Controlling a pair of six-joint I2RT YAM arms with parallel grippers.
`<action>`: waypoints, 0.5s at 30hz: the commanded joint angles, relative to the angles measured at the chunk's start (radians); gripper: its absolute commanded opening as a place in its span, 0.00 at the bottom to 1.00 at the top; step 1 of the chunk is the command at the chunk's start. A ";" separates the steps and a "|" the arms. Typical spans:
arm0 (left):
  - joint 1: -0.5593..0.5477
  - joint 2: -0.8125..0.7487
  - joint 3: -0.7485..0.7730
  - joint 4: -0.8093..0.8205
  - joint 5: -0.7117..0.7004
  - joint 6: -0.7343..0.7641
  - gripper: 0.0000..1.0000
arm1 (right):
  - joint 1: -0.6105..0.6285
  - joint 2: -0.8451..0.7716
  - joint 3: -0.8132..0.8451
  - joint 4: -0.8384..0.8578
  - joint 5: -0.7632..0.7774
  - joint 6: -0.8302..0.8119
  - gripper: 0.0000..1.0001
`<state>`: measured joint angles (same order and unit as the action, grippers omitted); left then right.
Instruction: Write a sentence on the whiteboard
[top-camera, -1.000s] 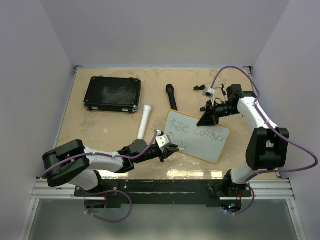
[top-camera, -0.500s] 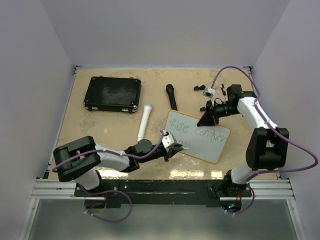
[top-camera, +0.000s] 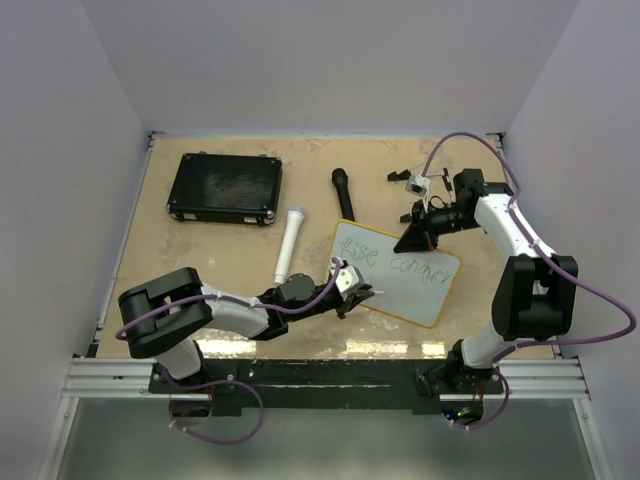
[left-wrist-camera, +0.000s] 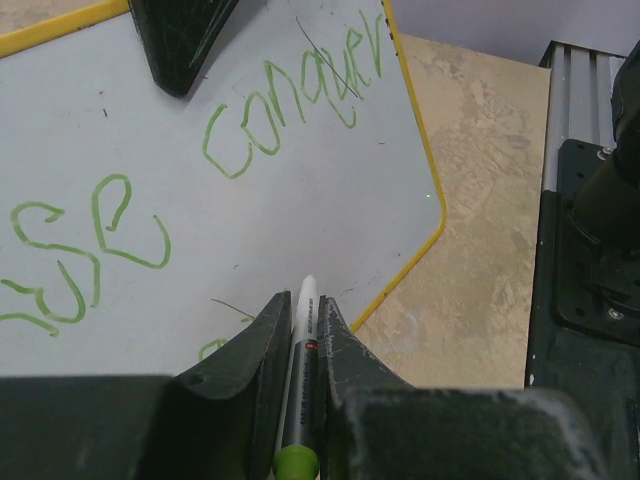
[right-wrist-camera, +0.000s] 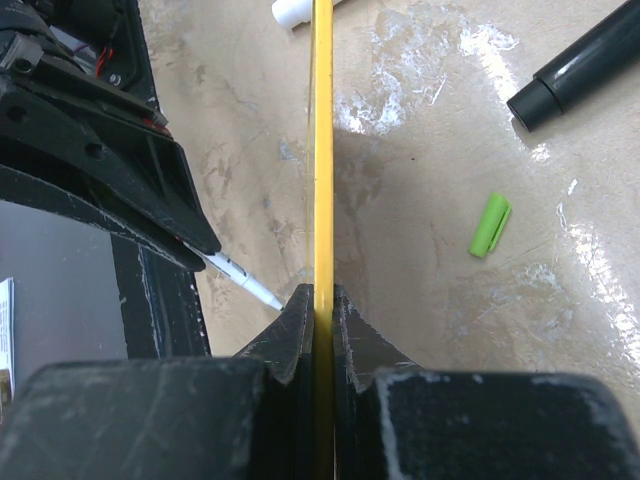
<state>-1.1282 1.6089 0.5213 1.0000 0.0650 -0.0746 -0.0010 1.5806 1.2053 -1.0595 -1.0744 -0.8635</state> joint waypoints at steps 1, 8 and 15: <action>-0.005 0.025 0.046 0.014 0.006 0.035 0.00 | 0.004 -0.036 -0.009 0.062 0.001 -0.048 0.00; -0.005 0.052 0.074 -0.011 0.002 0.047 0.00 | 0.004 -0.037 -0.010 0.061 0.001 -0.048 0.00; -0.005 0.063 0.075 -0.009 -0.031 0.047 0.00 | 0.004 -0.037 -0.009 0.059 0.001 -0.049 0.00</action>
<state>-1.1282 1.6661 0.5652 0.9539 0.0593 -0.0547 -0.0010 1.5806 1.2045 -1.0576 -1.0748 -0.8627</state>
